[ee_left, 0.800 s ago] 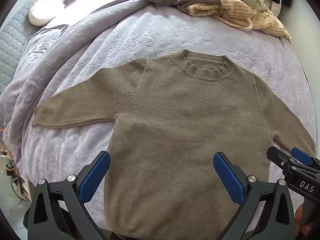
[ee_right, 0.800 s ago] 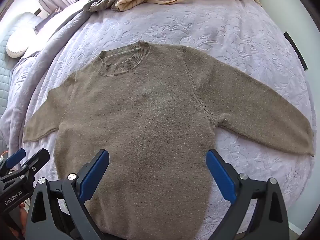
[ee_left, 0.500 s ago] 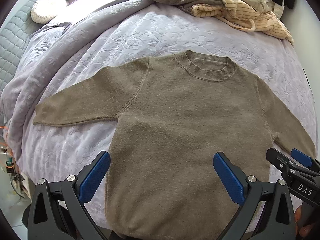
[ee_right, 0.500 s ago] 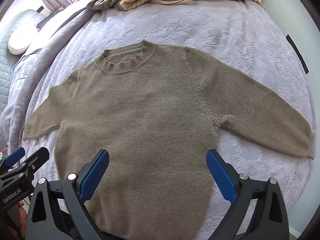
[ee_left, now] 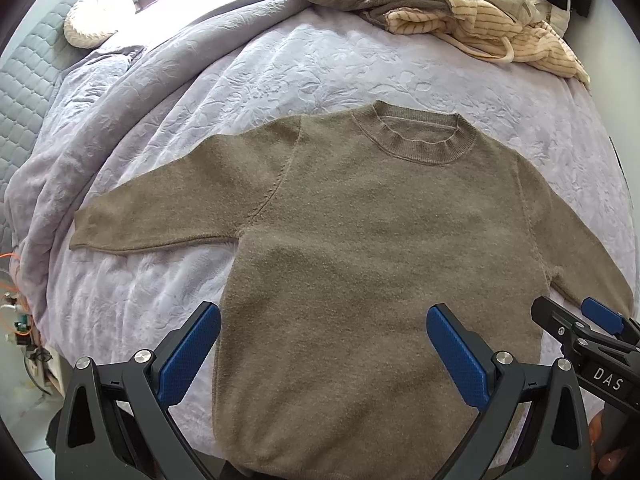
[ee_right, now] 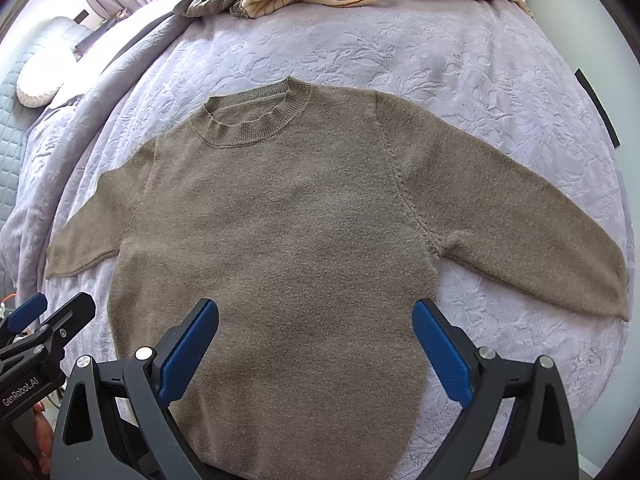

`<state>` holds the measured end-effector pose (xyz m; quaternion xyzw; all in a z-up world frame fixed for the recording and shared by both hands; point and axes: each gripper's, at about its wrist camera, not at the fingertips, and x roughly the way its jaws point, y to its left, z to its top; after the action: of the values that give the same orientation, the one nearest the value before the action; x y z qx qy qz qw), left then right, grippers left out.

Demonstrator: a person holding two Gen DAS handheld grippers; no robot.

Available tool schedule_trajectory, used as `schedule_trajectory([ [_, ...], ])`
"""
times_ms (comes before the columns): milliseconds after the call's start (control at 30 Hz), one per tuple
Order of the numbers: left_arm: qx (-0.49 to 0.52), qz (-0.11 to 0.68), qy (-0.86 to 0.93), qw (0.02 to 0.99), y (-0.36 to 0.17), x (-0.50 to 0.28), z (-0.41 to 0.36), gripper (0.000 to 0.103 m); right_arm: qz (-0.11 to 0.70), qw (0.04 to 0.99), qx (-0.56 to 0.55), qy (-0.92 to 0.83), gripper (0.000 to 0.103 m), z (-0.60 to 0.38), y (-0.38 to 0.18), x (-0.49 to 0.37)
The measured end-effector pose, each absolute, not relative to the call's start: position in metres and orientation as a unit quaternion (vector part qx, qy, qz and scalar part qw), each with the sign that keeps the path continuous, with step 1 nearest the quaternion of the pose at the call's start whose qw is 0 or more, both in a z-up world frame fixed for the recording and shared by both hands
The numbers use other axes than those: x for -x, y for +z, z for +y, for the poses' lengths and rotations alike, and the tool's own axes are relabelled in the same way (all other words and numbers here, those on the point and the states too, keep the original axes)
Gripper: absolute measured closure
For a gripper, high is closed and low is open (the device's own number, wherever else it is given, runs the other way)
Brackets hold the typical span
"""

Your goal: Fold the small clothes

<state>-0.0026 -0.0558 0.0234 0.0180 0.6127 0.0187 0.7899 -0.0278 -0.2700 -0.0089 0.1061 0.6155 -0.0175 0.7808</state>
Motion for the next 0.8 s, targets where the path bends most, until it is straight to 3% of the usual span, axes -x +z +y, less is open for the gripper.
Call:
schedule_trajectory([
  [800, -0.025, 0.622, 0.04, 0.782, 0.0188, 0.0035, -0.059, 0.0, 0.629, 0.773, -0.081, -0.007, 0.005, -0.2684, -0.0187, 0.0184],
])
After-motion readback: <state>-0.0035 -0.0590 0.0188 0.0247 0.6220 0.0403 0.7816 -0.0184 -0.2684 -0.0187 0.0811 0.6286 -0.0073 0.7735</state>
